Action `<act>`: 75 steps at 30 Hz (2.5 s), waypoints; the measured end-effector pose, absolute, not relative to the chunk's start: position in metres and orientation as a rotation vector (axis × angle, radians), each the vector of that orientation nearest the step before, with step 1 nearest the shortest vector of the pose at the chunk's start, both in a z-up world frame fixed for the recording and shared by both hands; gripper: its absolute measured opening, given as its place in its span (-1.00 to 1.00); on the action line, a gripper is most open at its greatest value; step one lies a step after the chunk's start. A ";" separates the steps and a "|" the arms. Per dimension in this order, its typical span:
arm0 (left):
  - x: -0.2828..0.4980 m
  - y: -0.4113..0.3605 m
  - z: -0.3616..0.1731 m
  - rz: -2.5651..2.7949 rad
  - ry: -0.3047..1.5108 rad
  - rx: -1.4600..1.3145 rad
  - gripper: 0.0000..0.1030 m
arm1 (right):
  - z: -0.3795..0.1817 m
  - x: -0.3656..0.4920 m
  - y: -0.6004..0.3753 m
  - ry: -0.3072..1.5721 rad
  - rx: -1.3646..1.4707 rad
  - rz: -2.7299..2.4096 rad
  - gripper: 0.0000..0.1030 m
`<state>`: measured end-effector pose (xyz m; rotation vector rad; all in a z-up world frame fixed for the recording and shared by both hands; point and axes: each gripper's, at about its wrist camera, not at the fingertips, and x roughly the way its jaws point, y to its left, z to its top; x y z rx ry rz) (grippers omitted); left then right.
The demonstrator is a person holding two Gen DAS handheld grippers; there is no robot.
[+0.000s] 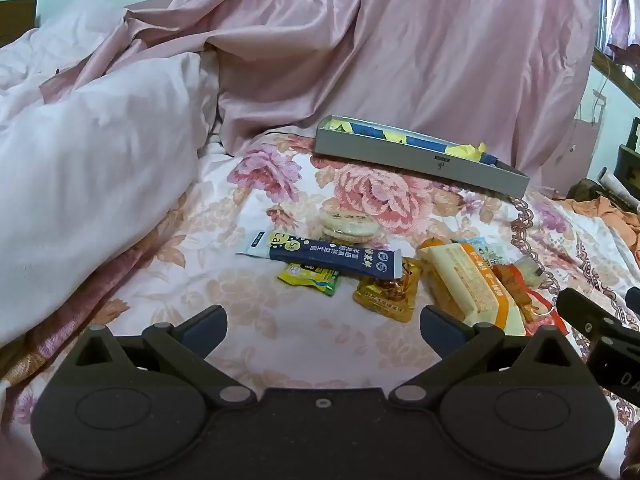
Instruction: Organize snacks
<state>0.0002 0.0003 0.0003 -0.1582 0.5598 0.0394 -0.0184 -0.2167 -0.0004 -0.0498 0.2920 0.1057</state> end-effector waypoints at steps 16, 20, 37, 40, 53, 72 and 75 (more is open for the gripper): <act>0.000 -0.002 0.003 0.038 0.558 -0.162 0.98 | 0.000 -0.019 -0.218 0.290 -0.041 0.109 1.00; 0.000 -0.002 0.002 0.038 0.556 -0.163 0.98 | 0.000 -0.019 -0.219 0.285 -0.039 0.108 1.00; 0.000 -0.002 0.002 0.037 0.556 -0.166 0.98 | -0.001 -0.019 -0.219 0.282 -0.036 0.109 1.00; 0.000 -0.001 0.002 0.038 0.557 -0.165 0.98 | -0.001 -0.019 -0.219 0.282 -0.035 0.110 1.00; 0.000 -0.001 0.002 0.036 0.557 -0.167 0.98 | -0.001 -0.020 -0.219 0.283 -0.032 0.110 1.00; 0.000 -0.005 -0.004 0.038 0.565 -0.159 0.98 | -0.001 -0.020 -0.218 0.292 -0.037 0.110 1.00; 0.000 -0.006 -0.007 0.047 0.578 -0.156 0.98 | -0.004 -0.020 -0.213 0.296 -0.049 0.109 1.00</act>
